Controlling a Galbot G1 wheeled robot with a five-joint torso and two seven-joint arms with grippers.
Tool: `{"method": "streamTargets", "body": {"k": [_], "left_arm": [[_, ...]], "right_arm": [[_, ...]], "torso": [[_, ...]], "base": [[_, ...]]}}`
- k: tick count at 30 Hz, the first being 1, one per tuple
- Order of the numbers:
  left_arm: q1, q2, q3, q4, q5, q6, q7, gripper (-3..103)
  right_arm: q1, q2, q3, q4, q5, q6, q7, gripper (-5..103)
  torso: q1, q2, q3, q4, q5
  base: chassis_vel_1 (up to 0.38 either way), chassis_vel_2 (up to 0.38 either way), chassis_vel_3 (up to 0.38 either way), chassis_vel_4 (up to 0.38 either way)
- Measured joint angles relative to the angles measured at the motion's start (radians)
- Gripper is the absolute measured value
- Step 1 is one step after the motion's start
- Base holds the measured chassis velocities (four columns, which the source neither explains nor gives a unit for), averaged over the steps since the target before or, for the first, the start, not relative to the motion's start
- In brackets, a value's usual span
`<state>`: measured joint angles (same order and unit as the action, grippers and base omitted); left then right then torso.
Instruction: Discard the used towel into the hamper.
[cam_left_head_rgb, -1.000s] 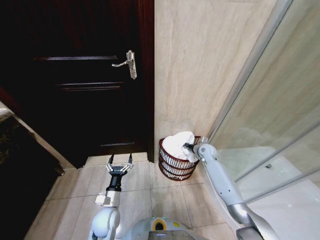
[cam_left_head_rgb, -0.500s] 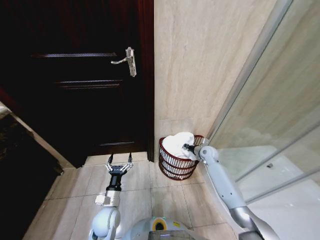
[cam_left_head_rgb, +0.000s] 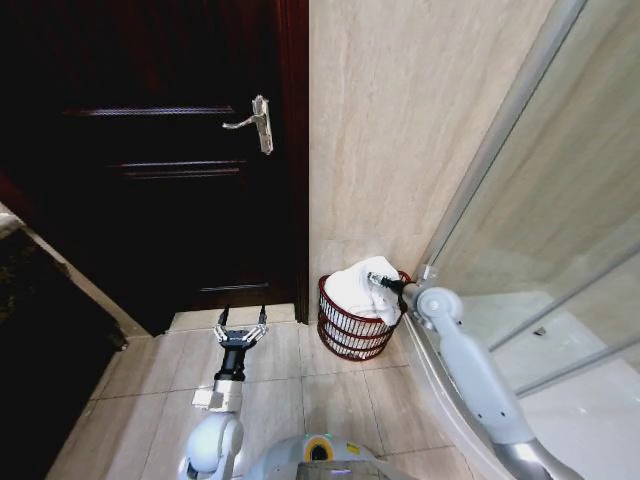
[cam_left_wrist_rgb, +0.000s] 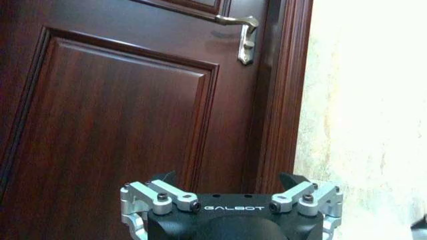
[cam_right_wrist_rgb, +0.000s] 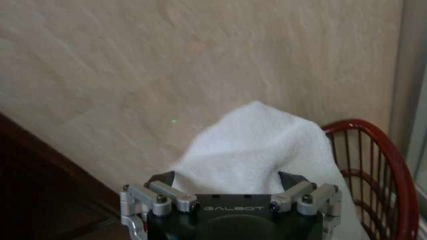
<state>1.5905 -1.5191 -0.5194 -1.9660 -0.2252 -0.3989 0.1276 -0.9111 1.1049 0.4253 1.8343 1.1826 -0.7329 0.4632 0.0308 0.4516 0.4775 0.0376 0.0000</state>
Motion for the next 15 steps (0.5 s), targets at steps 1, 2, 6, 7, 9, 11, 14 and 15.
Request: {"method": "streamTargets", "body": {"k": [1,2,6,7,9,11,14,15], "left_arm": [[0.0,0.0,0.0,0.0,0.0,0.0,0.0,100],[0.001,0.0,0.0,0.0,0.0,0.0,-0.001,100],[0.006,-0.014,0.002,0.001,0.014,-0.001,-0.003,100],[0.008,-0.017,0.002,0.001,0.016,-0.001,-0.003,100],[0.009,-0.025,0.001,-0.001,0.022,-0.001,-0.003,100],[0.008,-0.025,0.001,-0.001,0.023,-0.001,-0.004,100],[0.007,-0.031,-0.001,-0.01,0.032,-0.002,-0.01,100],[0.007,-0.031,-0.001,-0.01,0.032,-0.002,-0.01,100]], "right_arm": [[0.0,0.0,0.0,0.0,0.0,0.0,0.0,100],[-0.001,0.0,0.004,0.01,0.002,0.0,-0.002,100],[0.034,0.008,0.013,0.004,-0.006,0.0,-0.018,100],[0.045,0.008,0.012,-0.004,-0.007,0.0,-0.02,100],[0.095,0.014,-0.008,-0.045,-0.007,0.0,-0.029,100],[0.111,0.016,-0.018,-0.064,-0.006,0.0,-0.03,100],[0.153,0.032,-0.065,-0.16,-0.002,0.0,-0.031,100],[0.153,0.032,-0.065,-0.16,-0.002,0.0,-0.031,100]], "torso": [[0.0,0.0,0.0,0.0,0.0],[0.0,0.0,0.0,-0.0001,0.0001],[0.0,0.001,0.001,0.0,0.0],[0.0,0.001,0.001,0.0,0.0],[0.001,0.002,0.001,0.0,0.0],[0.001,0.002,0.001,0.0,-0.0002],[0.001,0.002,0.001,0.0003,0.0001],[0.001,0.002,0.001,0.0003,0.0001]], "base": [[0.0,0.0,0.0,0.0],[0.0,0.0,0.0,0.0],[0.0,0.0,0.0,0.0],[0.0,0.0,0.0,0.0],[0.0,0.0,0.0,0.0],[0.0,0.0,0.0,0.0],[0.0,0.0,0.0,0.0],[0.0,0.0,0.0,0.0]]}}
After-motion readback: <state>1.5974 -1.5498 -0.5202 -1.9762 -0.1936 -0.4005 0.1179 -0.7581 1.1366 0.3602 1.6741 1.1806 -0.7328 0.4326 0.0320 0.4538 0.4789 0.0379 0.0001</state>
